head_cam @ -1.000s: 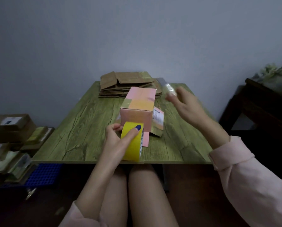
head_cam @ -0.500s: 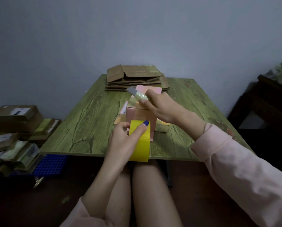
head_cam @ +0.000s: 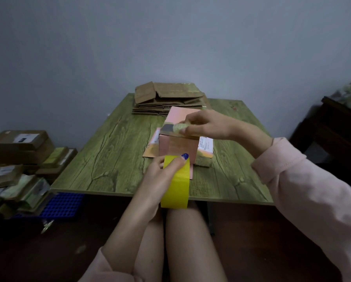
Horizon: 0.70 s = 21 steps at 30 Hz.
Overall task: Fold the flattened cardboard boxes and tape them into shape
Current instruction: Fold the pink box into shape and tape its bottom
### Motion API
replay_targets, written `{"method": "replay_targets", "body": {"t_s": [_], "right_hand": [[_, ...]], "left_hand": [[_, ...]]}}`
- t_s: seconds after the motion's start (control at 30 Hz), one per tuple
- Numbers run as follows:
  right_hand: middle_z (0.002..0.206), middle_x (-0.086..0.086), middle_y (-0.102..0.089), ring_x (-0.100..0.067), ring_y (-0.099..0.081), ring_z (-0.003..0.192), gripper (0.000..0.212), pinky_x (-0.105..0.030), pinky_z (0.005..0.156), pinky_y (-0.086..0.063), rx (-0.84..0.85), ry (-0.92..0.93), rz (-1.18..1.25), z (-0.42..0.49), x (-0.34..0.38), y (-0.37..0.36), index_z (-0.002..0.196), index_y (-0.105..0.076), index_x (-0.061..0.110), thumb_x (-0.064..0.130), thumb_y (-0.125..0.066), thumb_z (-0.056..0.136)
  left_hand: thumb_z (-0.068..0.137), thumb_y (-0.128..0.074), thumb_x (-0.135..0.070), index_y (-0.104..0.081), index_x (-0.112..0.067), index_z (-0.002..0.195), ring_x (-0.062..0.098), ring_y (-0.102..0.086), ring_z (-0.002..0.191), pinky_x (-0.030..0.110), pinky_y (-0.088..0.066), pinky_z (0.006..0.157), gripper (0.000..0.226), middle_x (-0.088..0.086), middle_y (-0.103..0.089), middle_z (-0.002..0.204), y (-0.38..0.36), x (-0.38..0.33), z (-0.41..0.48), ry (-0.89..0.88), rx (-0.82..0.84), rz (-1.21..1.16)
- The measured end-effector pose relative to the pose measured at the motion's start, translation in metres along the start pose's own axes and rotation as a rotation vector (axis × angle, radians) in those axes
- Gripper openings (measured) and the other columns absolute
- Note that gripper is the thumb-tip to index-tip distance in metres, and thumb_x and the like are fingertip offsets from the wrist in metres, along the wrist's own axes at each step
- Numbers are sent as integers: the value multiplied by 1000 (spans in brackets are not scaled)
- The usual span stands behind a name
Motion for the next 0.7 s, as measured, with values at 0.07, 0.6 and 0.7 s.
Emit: {"method": "replay_targets", "body": {"t_s": [0.07, 0.6, 0.7], "right_hand": [[84, 2, -67, -5, -55, 68, 35, -28, 65, -41, 55, -1, 5, 2, 1, 2, 75, -58, 7, 39, -64, 85], [119, 5, -66, -10, -54, 72, 27, -22, 65, -40, 175, 87, -405, -22, 26, 7, 65, -47, 34, 37, -59, 89], [78, 4, -62, -16, -51, 68, 26, -31, 60, -37, 218, 71, -443, -19, 23, 3, 67, -48, 30, 37, -60, 89]], "left_hand": [[60, -65, -46, -62, -18, 111, 28, -67, 94, 45, -53, 83, 59, 11, -67, 108, -2, 2, 0, 17, 11, -27], [58, -64, -45, -59, -18, 108, 22, -66, 88, 37, -53, 73, 58, 6, -65, 103, 3, 2, 3, -26, -34, -1], [61, -61, -44, -59, -20, 105, 22, -67, 87, 39, -53, 75, 50, 3, -66, 98, 3, 0, 0, -45, -36, 27]]}}
Point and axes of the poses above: each hand's wrist, its own z-axis towards the middle knuckle, its own y-axis out of the back of the hand, x = y × z, the point moved 10 cm from there along z, towards the middle knuckle
